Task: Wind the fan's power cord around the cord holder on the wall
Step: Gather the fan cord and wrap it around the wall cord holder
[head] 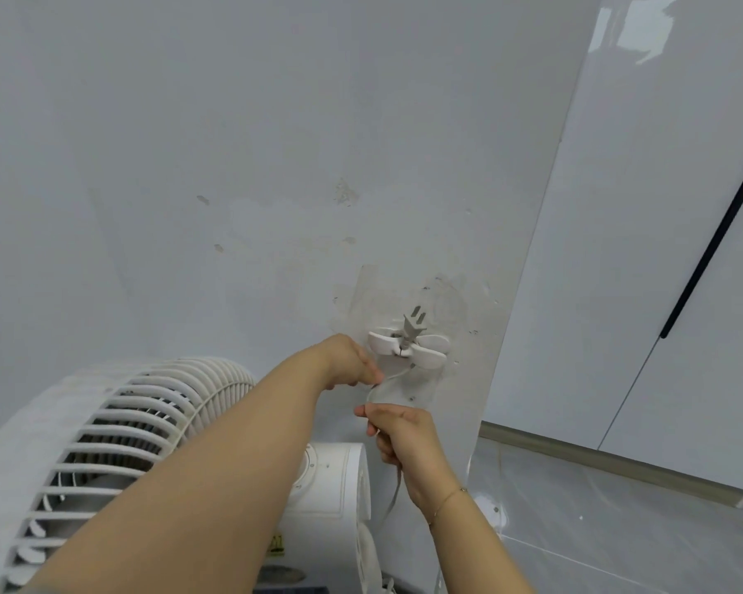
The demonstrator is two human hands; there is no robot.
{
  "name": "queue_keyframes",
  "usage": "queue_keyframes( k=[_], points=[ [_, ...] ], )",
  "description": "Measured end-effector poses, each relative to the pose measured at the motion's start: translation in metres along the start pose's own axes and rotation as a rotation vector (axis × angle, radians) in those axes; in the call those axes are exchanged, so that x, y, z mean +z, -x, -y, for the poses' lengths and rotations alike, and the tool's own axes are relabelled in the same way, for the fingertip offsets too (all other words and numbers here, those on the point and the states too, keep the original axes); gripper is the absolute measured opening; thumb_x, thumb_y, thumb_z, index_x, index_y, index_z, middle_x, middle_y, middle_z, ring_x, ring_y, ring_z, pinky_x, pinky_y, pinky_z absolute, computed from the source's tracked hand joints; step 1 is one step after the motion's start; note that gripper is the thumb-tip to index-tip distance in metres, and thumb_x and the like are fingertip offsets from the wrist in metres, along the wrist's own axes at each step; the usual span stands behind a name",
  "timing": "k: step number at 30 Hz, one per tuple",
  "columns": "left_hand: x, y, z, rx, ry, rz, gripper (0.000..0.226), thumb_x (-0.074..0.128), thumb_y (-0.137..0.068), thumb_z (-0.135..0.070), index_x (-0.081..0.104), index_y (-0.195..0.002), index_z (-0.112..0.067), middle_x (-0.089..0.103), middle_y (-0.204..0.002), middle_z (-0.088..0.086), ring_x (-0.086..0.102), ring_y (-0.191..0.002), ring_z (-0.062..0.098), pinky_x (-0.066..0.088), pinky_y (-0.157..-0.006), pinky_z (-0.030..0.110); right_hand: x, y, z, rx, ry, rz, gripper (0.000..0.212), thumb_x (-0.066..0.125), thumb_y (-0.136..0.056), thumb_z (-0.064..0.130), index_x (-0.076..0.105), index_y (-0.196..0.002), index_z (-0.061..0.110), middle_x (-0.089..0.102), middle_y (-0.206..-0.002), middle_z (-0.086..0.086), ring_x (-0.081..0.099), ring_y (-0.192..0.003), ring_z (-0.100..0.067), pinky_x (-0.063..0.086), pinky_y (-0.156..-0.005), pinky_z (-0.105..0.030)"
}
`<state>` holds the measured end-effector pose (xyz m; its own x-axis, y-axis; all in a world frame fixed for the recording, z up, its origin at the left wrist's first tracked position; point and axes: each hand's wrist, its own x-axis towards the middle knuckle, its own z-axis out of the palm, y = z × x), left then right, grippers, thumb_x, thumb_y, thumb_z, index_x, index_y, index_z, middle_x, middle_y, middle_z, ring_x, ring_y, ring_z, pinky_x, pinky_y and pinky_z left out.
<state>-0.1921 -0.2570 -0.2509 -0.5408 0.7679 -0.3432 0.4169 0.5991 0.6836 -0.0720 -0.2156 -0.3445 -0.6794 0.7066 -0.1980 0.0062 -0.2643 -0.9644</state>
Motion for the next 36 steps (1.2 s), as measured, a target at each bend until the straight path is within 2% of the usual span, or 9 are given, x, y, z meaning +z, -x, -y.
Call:
queue_keyframes(
  k=[3,5,10,12,15,19,27,31,36],
  points=[
    [0.000,0.002,-0.002,-0.021,-0.045,0.039,0.023,0.062,-0.089,-0.022,0.072,-0.109,-0.014,0.065,-0.117,0.004,0.054,-0.100,0.013,0.043,-0.090,0.030,0.002,0.002,0.001,-0.023,0.054,0.027,0.019,0.057,-0.091,0.008,0.075,-0.093,0.002,0.052,-0.057,0.001,0.032,-0.038,-0.005,0.025,-0.041,-0.018],
    [0.003,0.002,-0.003,-0.040,-0.069,0.064,0.020,0.055,-0.094,-0.023,0.069,-0.105,-0.014,0.065,-0.106,0.001,0.055,-0.096,0.012,0.042,-0.085,0.029,0.001,0.002,0.001,-0.042,0.100,0.035,0.020,0.058,-0.092,0.014,0.076,-0.090,0.006,0.049,-0.055,0.001,0.032,-0.038,-0.005,0.026,-0.041,-0.018],
    [0.010,-0.006,-0.006,-0.154,0.144,0.032,0.029,0.041,-0.097,-0.013,0.055,-0.072,-0.017,0.060,-0.068,-0.005,0.058,-0.053,0.003,0.039,-0.062,0.020,-0.014,0.003,0.004,-0.078,0.239,0.091,0.045,0.059,-0.091,0.039,0.063,-0.062,0.006,0.039,-0.043,-0.001,0.035,-0.036,-0.012,0.040,-0.042,-0.025],
    [0.008,-0.008,-0.006,-0.226,0.320,-0.004,0.026,0.045,-0.095,-0.007,0.053,-0.072,-0.016,0.059,-0.063,-0.003,0.057,-0.045,0.001,0.040,-0.059,0.019,-0.025,0.007,0.009,-0.076,0.249,0.172,0.043,0.059,-0.092,0.035,0.056,-0.058,0.009,0.038,-0.042,-0.001,0.036,-0.036,-0.014,0.045,-0.045,-0.027],
    [0.003,-0.007,-0.007,-0.331,0.585,0.033,0.028,0.044,-0.095,-0.004,0.053,-0.071,-0.013,0.058,-0.056,-0.004,0.052,-0.057,0.004,0.037,-0.060,0.020,-0.041,0.010,0.018,-0.081,0.285,0.227,0.036,0.059,-0.093,0.019,0.057,-0.059,0.007,0.042,-0.045,-0.002,0.040,-0.038,-0.016,0.049,-0.053,-0.031],
    [-0.002,-0.003,-0.008,-0.390,0.830,0.017,0.027,0.052,-0.091,-0.002,0.055,-0.066,-0.010,0.055,-0.033,-0.003,0.053,-0.051,0.005,0.036,-0.061,0.022,-0.049,0.017,0.036,-0.251,0.371,0.149,0.023,0.058,-0.092,0.011,0.069,-0.073,0.006,0.043,-0.047,0.001,0.043,-0.045,-0.014,0.051,-0.051,-0.029],
    [0.001,0.004,-0.014,-0.372,1.076,-0.143,0.026,0.057,-0.091,-0.011,0.050,-0.067,-0.016,0.053,-0.028,-0.006,0.052,-0.057,0.002,0.031,-0.061,0.019,-0.022,0.020,0.059,-0.791,0.595,-0.178,0.018,0.065,-0.089,0.023,0.073,-0.075,0.017,0.053,-0.055,0.011,0.049,-0.056,-0.009,0.044,-0.056,-0.027],
    [-0.006,0.009,-0.008,-0.373,1.255,-0.124,0.018,0.053,-0.092,-0.010,0.054,-0.074,-0.011,0.066,-0.052,0.000,0.061,-0.047,0.006,0.039,-0.065,0.023,-0.013,0.014,0.064,-0.838,0.529,-0.244,0.011,0.067,-0.088,0.025,0.077,-0.090,0.024,0.066,-0.064,0.004,0.059,-0.063,-0.014,0.051,-0.062,-0.035],
    [-0.014,0.019,-0.003,-0.252,1.259,-0.032,0.021,0.056,-0.085,0.008,0.059,-0.086,-0.013,0.071,-0.060,0.004,0.064,-0.072,0.010,0.047,-0.070,0.026,0.001,0.007,0.077,-0.851,0.508,-0.301,0.011,0.067,-0.087,0.024,0.078,-0.085,0.023,0.071,-0.066,0.001,0.064,-0.064,-0.017,0.053,-0.063,-0.038]
  ],
)
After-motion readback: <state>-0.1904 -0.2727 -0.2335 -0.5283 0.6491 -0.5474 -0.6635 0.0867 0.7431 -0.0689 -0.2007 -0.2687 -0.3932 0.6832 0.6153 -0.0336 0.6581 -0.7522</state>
